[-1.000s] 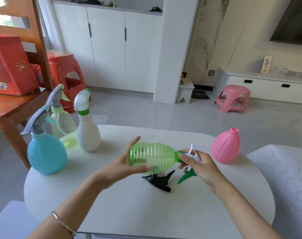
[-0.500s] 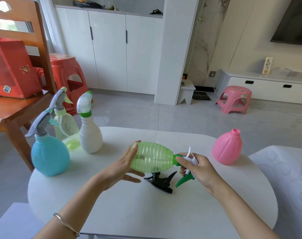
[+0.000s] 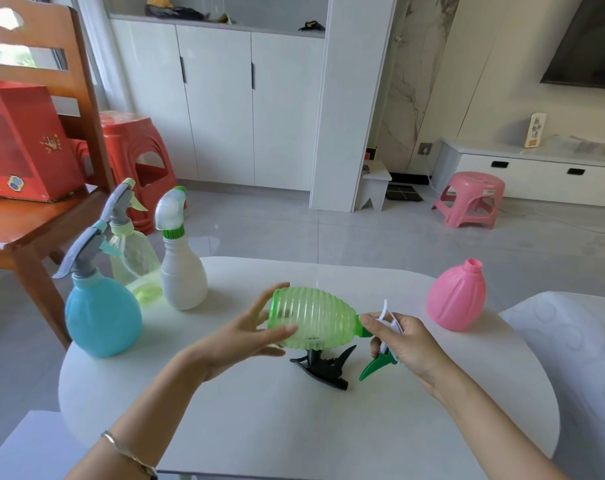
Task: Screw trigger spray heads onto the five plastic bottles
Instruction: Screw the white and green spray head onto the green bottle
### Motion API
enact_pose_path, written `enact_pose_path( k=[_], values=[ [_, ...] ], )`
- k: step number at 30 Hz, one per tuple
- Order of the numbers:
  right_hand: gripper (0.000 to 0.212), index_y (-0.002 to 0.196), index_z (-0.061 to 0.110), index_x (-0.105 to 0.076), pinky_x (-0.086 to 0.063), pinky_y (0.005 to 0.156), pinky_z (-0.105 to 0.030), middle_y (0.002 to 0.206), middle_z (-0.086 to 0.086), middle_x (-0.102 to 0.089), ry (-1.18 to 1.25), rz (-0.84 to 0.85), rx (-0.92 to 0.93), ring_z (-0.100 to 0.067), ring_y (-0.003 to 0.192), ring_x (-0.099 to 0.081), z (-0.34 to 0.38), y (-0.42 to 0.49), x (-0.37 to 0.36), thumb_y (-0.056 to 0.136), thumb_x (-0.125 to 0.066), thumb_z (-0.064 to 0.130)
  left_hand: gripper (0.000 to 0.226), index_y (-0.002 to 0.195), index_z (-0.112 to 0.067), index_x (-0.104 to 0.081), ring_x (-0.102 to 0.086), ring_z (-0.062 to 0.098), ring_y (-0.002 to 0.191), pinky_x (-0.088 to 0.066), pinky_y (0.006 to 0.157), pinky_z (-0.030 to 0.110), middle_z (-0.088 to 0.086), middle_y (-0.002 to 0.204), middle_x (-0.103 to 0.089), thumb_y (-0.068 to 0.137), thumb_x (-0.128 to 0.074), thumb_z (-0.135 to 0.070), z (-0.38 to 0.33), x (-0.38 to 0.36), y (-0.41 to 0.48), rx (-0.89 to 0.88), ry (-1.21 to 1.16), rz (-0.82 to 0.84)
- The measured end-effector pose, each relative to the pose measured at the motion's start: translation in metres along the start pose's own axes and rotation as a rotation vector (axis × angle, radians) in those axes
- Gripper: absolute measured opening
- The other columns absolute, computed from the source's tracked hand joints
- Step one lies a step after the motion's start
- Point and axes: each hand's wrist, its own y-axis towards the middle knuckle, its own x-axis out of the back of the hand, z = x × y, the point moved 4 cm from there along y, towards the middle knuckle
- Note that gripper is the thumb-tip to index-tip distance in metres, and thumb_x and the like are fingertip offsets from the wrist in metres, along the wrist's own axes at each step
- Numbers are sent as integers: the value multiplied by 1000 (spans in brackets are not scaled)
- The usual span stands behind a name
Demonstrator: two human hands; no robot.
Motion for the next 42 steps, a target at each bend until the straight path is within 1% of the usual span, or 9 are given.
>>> enact_pose_path(
  k=[2,6,15,18,21,24,29,38,42],
  values=[
    [44,84,23,-74,-38,67,-30,51,-2,-56,17,14,1,-19,60,-54,2,0,1,56,-70,57,71,132,-56,-36,-64,16,115,-56,89,33,-9,142,-47,78,-78,-37,-2,4,-2,-6,-68,21],
    [46,89,15,-72,-40,53,-11,52,6,-60,-15,54,37,-7,49,-53,2,-1,-12,60,-72,51,63,120,-49,-44,-66,20,104,-62,69,35,-15,121,-57,65,-50,-79,-5,2,-1,115,40,-160],
    [24,70,23,-66,-36,51,-15,46,2,-55,25,0,-92,-6,46,-55,-2,4,-8,75,-66,46,75,127,-45,-48,-61,8,114,-53,89,22,-13,135,-50,64,-86,-32,-11,3,-1,-152,53,-124],
    [39,81,21,-71,-38,58,-19,48,0,-53,-4,21,-58,-7,46,-53,-3,5,-13,63,-67,55,94,148,-29,-28,-65,13,110,-53,93,29,-1,144,-48,72,-66,-69,0,0,1,74,-31,-108],
    [55,87,8,-69,-38,50,-10,44,8,-57,-52,6,-7,-6,44,-52,-4,4,-18,63,-68,57,87,138,-23,-38,-74,24,86,-61,71,37,9,129,-59,70,-37,-77,5,-1,2,259,38,-178],
    [63,80,-6,-58,-38,54,-19,51,5,-67,-78,-20,-67,-2,41,-53,-7,5,-16,72,-64,56,69,128,-28,-46,-71,14,88,-61,71,30,6,127,-59,70,-50,-67,0,-1,2,136,108,-232],
    [50,75,8,-61,-33,43,-13,64,0,-74,-48,-9,-135,0,32,-44,-4,4,-8,77,-59,57,65,127,-39,-50,-60,18,120,-44,107,41,3,141,-44,72,-81,-25,-5,7,0,-43,6,-100],
    [46,99,8,-61,-43,56,-15,75,-1,-74,-28,117,38,-13,53,-59,5,3,-14,75,-68,46,94,132,-24,-51,-71,14,102,-58,78,25,-1,121,-68,53,-81,-66,-1,7,4,38,-83,-201],
    [59,89,10,-63,-40,69,-28,78,-6,-76,-19,106,-23,-13,53,-58,-2,6,-9,62,-66,62,68,121,-35,-54,-64,15,114,-55,88,27,0,122,-67,60,-86,-37,-4,8,3,-47,-53,-121]
  ],
)
